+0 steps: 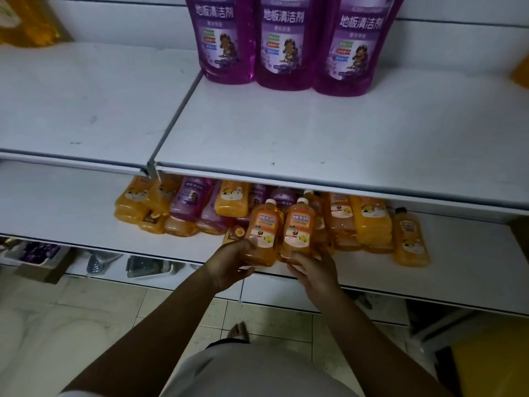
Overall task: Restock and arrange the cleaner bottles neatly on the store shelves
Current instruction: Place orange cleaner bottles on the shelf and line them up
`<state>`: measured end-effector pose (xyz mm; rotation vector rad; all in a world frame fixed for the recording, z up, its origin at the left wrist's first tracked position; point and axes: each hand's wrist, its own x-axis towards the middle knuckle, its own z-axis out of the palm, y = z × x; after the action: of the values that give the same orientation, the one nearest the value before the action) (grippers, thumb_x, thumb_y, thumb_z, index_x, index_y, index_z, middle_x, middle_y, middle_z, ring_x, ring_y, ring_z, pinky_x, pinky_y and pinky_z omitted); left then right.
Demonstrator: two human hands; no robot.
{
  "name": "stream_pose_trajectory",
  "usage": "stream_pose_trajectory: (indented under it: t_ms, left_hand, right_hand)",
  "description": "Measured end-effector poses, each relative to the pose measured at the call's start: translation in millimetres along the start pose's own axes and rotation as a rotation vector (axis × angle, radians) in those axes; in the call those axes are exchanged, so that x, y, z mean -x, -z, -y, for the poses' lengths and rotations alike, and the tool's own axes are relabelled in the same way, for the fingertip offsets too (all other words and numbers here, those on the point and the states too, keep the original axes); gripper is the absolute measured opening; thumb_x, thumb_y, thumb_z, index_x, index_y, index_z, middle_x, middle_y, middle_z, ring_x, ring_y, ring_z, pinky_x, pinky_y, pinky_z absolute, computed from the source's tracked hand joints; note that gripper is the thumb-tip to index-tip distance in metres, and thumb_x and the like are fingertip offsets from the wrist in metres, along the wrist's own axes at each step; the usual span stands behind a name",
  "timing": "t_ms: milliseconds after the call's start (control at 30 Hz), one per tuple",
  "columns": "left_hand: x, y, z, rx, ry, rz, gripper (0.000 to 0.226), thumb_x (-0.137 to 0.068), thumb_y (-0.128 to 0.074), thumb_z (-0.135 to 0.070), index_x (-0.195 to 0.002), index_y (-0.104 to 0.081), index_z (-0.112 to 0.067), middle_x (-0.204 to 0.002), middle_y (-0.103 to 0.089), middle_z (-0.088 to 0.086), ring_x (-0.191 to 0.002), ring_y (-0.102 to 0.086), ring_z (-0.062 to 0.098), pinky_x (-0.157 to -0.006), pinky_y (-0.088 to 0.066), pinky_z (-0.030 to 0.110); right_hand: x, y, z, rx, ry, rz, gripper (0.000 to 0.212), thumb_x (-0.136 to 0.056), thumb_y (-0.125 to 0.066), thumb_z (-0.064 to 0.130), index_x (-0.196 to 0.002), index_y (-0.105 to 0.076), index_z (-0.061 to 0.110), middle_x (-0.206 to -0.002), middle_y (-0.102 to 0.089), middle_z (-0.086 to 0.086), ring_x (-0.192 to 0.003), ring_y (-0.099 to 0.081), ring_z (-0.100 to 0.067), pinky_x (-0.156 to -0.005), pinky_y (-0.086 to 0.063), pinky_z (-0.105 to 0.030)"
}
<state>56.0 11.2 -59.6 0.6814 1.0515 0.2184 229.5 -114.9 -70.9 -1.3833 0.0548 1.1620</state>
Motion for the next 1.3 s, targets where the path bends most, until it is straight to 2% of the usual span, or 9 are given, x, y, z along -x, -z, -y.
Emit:
stream_pose_trajectory:
  t_ms: [233,433,567,667,800,933,1033,1133,1300]
  left_hand:
    - [28,17,8,-0.007,0.025,0.141,0.067,-0.075,-0.076,-0.007,-0.138,-0.055,-0.011,-0.123,-0.07,0.016,-0.112,-0.067,0.032,-0.086,-0.06,0.041]
    - [89,43,30,-0.089,-0.169,0.221,0.077,-0.078,-0.07,0.006,-0.148,-0.046,-0.014,-0.133,-0.068,0.018,-0.124,-0.066,0.038,-0.1,-0.057,0.05]
    - [145,55,30,-0.118,-0.374,0.012,0.072,-0.082,-0.076,-0.007,-0.147,-0.048,-0.018,-0.136,-0.068,0.016,-0.128,-0.064,0.039,-0.102,-0.056,0.051]
    - [186,60,27,-0.077,-0.505,-0.183,0.08,-0.077,-0.089,-0.037,-0.145,-0.051,-0.02,-0.133,-0.071,0.012,-0.125,-0.067,0.036,-0.102,-0.056,0.05]
    - [244,69,17,-0.077,-0.695,-0.37,0.099,-0.061,-0.092,-0.064,-0.14,-0.053,-0.021,-0.131,-0.072,0.008,-0.122,-0.069,0.03,-0.102,-0.056,0.051]
    - [295,86,-8,-0.073,-0.888,-0.486,0.094,-0.069,-0.09,-0.058,-0.142,-0.051,-0.014,-0.13,-0.07,0.014,-0.122,-0.068,0.037,-0.101,-0.055,0.057]
    - [327,96,-38,-0.153,-1.011,-0.568,0.082,-0.072,-0.087,-0.058,-0.135,-0.054,-0.017,-0.123,-0.073,0.008,-0.115,-0.073,0.027,-0.094,-0.062,0.041]
    - [346,108,-71,-0.222,-1.115,-0.637,0.041,-0.088,-0.078,-0.033,-0.123,-0.057,-0.027,-0.11,-0.078,-0.009,-0.104,-0.076,0.012,-0.083,-0.061,0.023]
    - [364,152,-135,-0.314,-1.273,-0.681,0.041,-0.087,-0.077,-0.021,-0.122,-0.058,-0.031,-0.109,-0.078,-0.012,-0.106,-0.075,0.011,-0.083,-0.059,0.02]
  right_hand:
    - [16,29,19,0.152,-0.256,0.333,0.04,-0.094,-0.064,-0.003,-0.132,-0.061,0.011,-0.128,-0.071,-0.017,-0.116,-0.069,-0.036,-0.083,-0.06,-0.042]
    - [63,15,12,0.476,-0.053,0.594,0.081,-0.061,-0.084,-0.005,-0.135,-0.059,0.014,-0.121,-0.077,-0.01,-0.117,-0.072,-0.031,-0.092,-0.06,-0.045]
    - [91,-25,10,0.613,0.101,0.635,0.068,-0.069,-0.09,0.003,-0.126,-0.061,0.027,-0.107,-0.079,0.012,-0.105,-0.075,-0.011,-0.082,-0.059,-0.027]
    - [107,-56,7,0.662,0.224,0.707,0.064,-0.071,-0.093,0.036,-0.128,-0.063,0.033,-0.118,-0.076,0.012,-0.115,-0.07,-0.01,-0.097,-0.056,-0.034]
    - [136,-100,15,0.702,0.411,0.847,0.055,-0.08,-0.084,0.04,-0.13,-0.063,0.031,-0.12,-0.074,0.016,-0.114,-0.069,-0.003,-0.096,-0.056,-0.026]
    - [167,-145,30,0.686,0.538,0.961,0.05,-0.082,-0.084,0.039,-0.128,-0.064,0.04,-0.122,-0.075,0.011,-0.117,-0.07,-0.008,-0.099,-0.055,-0.034]
    - [192,-180,47,0.626,0.619,0.977,0.045,-0.08,-0.083,0.038,-0.121,-0.067,0.028,-0.109,-0.079,0.002,-0.101,-0.076,-0.017,-0.088,-0.061,-0.036]
    - [216,-212,70,0.579,0.716,0.947,0.04,-0.079,-0.085,0.037,-0.113,-0.069,0.023,-0.101,-0.08,0.001,-0.09,-0.078,-0.018,-0.078,-0.063,-0.029]
    - [233,-269,107,0.554,0.893,0.831,0.044,-0.08,-0.088,0.038,-0.117,-0.068,0.025,-0.106,-0.08,0.005,-0.099,-0.077,-0.014,-0.086,-0.061,-0.039]
